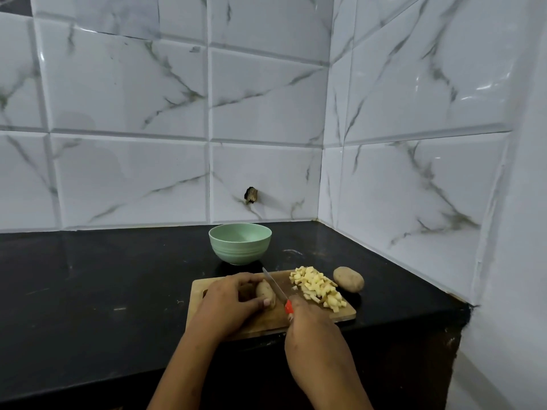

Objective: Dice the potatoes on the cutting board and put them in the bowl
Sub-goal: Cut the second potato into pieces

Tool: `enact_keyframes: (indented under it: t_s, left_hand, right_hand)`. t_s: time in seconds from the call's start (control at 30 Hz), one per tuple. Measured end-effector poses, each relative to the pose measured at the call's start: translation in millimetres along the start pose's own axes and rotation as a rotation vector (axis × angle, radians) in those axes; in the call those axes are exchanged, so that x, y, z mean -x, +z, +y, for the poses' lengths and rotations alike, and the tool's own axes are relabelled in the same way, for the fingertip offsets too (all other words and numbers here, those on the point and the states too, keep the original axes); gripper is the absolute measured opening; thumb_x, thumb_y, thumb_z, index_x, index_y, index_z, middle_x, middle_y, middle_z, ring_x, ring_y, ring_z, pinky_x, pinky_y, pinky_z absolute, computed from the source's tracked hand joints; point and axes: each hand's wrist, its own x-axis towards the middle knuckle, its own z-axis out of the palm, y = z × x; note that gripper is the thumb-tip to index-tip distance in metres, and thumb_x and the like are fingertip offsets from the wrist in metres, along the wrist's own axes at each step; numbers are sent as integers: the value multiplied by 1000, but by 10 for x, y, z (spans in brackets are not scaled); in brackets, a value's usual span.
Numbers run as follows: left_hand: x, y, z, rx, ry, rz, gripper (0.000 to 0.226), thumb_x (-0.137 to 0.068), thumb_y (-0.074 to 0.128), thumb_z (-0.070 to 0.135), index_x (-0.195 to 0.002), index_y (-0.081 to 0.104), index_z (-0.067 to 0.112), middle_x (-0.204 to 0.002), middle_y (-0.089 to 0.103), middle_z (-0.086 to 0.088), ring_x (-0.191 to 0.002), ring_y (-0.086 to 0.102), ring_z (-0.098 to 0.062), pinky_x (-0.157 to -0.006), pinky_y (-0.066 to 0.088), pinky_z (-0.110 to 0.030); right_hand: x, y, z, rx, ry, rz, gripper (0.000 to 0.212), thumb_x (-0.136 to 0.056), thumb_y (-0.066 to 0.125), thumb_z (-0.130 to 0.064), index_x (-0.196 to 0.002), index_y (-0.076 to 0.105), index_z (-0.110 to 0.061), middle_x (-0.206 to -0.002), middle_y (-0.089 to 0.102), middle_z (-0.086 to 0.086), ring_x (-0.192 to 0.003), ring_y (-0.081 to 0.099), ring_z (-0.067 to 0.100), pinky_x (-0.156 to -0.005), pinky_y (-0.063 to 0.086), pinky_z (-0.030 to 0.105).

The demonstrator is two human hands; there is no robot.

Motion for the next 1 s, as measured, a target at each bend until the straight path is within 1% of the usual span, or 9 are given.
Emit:
enact_keyframes:
  t_s: [0.07, 0.2, 0.3, 0.4, 0.53, 0.73, 0.8, 0.93, 1.0]
  left_hand:
    - [-23, 15, -35, 7, -3, -12, 43, -80, 72, 37, -121, 57, 41, -120, 57, 18, -106, 50, -2, -91, 41, -21]
    - [-52, 37, -79, 22, -4, -37, 44, -81, 71, 37, -122, 56, 40, -125, 56, 18, -111, 49, -1, -93, 42, -22]
    - [-70, 37, -99, 60, -10, -40, 44, -82, 71, 35, -122, 55, 41, -122, 56, 18, -111, 50, -1, -94, 42, -22]
    - [-83, 38, -112, 76, -4, -41, 43, -83, 70, 33, -123, 56, 41, -121, 57, 19, -109, 50, 1, -92, 40, -20]
    - [-82, 45, -116, 78, 0, -21, 43, -82, 71, 32, -122, 57, 40, -121, 58, 19, -110, 50, 1, -95, 41, -21]
    - [-61, 64, -116, 91, 1, 4, 44, -81, 73, 31, -122, 59, 38, -121, 59, 18, -107, 51, 3, -93, 41, -19]
    - [-58, 64, -117, 82, -3, 6, 44, -81, 72, 32, -122, 58, 38, -122, 59, 18, -110, 51, 1, -98, 43, -23]
    - [-65, 72, -129, 74, -9, 3, 45, -81, 72, 34, -123, 57, 39, -123, 58, 19, -113, 52, 1, -100, 44, -28]
    - [-66, 80, -140, 84, -10, 7, 45, -81, 72, 34, -123, 58, 39, -124, 58, 19, -114, 52, 1, -101, 44, -30]
  right_hand:
    - [-7, -26, -14, 40, 17, -50, 53, -101, 39, -17, -150, 22, -25, -131, 48, 0, -113, 52, 14, -78, 40, 22]
    - [-119, -32, -74, 156, 121, -206, 71, -98, 45, -11, -154, 6, -28, -132, 50, 6, -115, 52, 19, -83, 43, 27]
    - [-112, -24, -115, 196, 81, -182, 67, -99, 43, -11, -154, 7, -26, -130, 52, 6, -113, 55, 18, -78, 41, 26]
    - [-119, -16, -129, 237, 27, -134, 62, -99, 39, -11, -153, 10, -23, -130, 53, 6, -112, 56, 19, -78, 42, 26]
    - [-249, 67, -118, 281, -40, -118, 42, -100, 38, -12, -142, 35, -17, -122, 59, 4, -107, 59, 18, -72, 40, 25]
    - [-267, 17, -45, 233, -48, -111, 39, -98, 36, -10, -135, 42, -20, -118, 59, 3, -104, 59, 18, -69, 40, 26]
    - [-230, -16, -37, 207, -51, -81, 41, -99, 34, -11, -137, 41, -21, -119, 59, 2, -104, 59, 18, -71, 42, 25]
    - [-141, -49, -73, 160, -1, -58, 55, -100, 34, -14, -151, 18, -26, -126, 56, 3, -110, 57, 19, -80, 45, 28]
    - [-133, -55, -77, 157, 11, -64, 57, -100, 34, -14, -152, 15, -28, -127, 56, 3, -111, 56, 19, -79, 44, 29]
